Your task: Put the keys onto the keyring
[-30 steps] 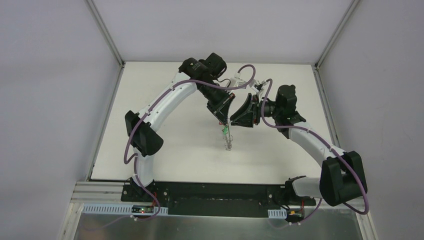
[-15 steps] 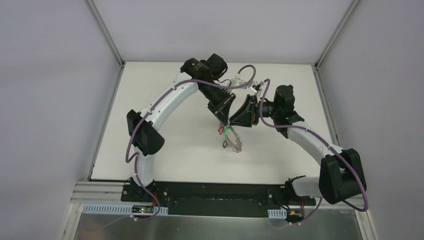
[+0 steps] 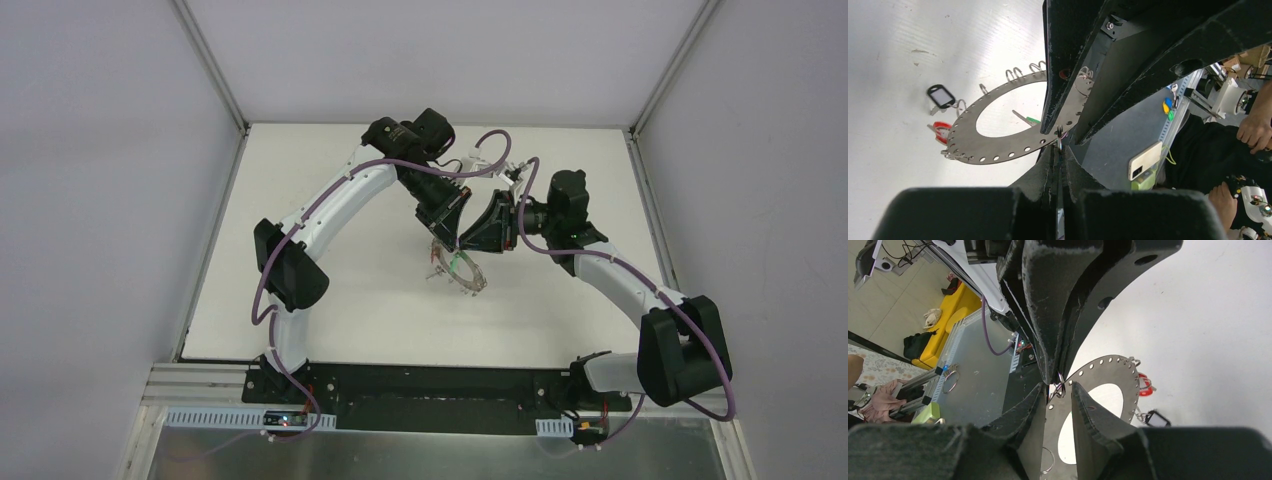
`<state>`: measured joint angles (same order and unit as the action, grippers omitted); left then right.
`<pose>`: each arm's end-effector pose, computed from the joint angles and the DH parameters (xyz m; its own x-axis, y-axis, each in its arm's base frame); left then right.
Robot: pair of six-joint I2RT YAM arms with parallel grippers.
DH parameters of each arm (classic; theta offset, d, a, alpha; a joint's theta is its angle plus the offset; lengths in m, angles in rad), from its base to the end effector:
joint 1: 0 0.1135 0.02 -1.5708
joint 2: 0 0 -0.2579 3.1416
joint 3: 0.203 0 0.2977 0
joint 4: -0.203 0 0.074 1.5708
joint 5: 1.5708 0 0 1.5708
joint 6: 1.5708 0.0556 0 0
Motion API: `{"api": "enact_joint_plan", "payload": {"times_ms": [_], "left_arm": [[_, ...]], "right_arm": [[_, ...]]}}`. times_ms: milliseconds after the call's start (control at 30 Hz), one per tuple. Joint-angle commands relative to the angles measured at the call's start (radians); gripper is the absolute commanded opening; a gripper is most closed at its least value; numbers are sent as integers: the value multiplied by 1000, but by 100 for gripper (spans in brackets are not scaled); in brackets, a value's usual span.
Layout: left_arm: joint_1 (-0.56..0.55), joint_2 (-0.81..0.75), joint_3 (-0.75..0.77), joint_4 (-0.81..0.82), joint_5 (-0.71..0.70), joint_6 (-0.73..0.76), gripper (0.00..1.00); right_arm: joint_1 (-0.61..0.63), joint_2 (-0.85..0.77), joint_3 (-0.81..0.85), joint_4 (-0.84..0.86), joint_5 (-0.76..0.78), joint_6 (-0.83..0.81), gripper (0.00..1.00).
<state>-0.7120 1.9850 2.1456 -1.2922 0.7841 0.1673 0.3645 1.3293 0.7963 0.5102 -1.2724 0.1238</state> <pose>0.3152 -0.3239 0.3529 -0.5607 0.6397 -0.5257 0.7944 0.2366 -0.5594 0.2896 0.1674 0.2654 -0.1443 -0.0162 -0.9894 -0.9873 -0.0644 0.1451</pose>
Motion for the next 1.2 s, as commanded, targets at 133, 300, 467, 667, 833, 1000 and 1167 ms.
{"api": "enact_joint_plan", "payload": {"times_ms": [133,300,467,667,833,1000,1167], "left_arm": [[-30,-3,-7,-15,52,18,0],[-33,-3,-12,-15,56,22,0],[-38,0,-12,-8,59,18,0],[-39,0,-12,9,67,4,0],[-38,-2,-16,26,81,-1,0],[-24,-38,-54,79,101,-6,0],[10,-101,-126,170,128,-29,13]], "right_arm": [[11,1,40,33,5,4,26],[11,1,40,31,11,6,22],[12,4,43,28,21,10,16],[15,6,43,28,30,15,4],[13,0,43,28,53,17,0],[-4,-14,40,28,54,13,0],[-26,-34,37,30,50,16,0]]}}
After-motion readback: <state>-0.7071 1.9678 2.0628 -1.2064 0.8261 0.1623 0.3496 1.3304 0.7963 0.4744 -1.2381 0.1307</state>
